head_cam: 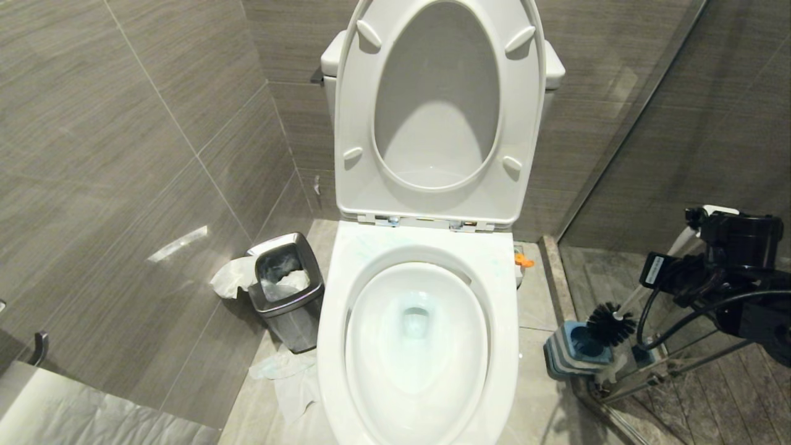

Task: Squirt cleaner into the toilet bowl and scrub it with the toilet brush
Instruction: Put the toilet brush back

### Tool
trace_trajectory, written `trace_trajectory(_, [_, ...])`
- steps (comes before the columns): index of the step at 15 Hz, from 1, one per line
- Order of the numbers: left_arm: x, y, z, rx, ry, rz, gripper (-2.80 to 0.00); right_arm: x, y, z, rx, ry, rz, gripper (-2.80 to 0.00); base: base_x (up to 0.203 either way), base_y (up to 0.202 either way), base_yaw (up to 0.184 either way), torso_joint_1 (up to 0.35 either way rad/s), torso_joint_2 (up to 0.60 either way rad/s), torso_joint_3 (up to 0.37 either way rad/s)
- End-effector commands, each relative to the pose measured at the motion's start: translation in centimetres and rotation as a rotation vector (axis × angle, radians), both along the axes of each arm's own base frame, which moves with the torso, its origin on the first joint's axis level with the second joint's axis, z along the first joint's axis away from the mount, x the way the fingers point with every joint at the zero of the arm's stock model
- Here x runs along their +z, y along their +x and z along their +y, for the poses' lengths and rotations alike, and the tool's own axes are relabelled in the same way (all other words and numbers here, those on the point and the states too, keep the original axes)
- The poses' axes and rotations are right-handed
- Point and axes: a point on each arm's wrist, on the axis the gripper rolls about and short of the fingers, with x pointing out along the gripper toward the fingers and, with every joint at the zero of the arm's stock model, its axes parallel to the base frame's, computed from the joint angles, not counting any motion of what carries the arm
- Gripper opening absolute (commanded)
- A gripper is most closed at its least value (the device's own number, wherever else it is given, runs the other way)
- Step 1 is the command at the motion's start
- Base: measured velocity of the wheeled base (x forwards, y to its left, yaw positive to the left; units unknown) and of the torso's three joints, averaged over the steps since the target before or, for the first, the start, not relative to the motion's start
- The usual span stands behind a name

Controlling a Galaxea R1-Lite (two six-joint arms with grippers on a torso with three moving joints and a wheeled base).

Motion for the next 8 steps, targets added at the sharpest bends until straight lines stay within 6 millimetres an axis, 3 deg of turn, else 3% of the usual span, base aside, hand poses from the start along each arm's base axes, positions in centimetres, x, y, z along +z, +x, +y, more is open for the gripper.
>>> trace_trajectory(1, [-0.1,0.0,0.0,0.000,0.001,0.004,-2.80,-2.2,1.1,-0.2,-0.010,0.001,0.048,-2.80,0.000,0.000,0.000,0.000,0.00,0.000])
trace_trajectory(8, [-0.1,0.0,0.0,0.000,0.001,0.004,-2.80,-6.3,3.8,-1.7,-0.029,0.007,0.023,-2.80,0.000,0.000,0.000,0.000,0.00,0.000])
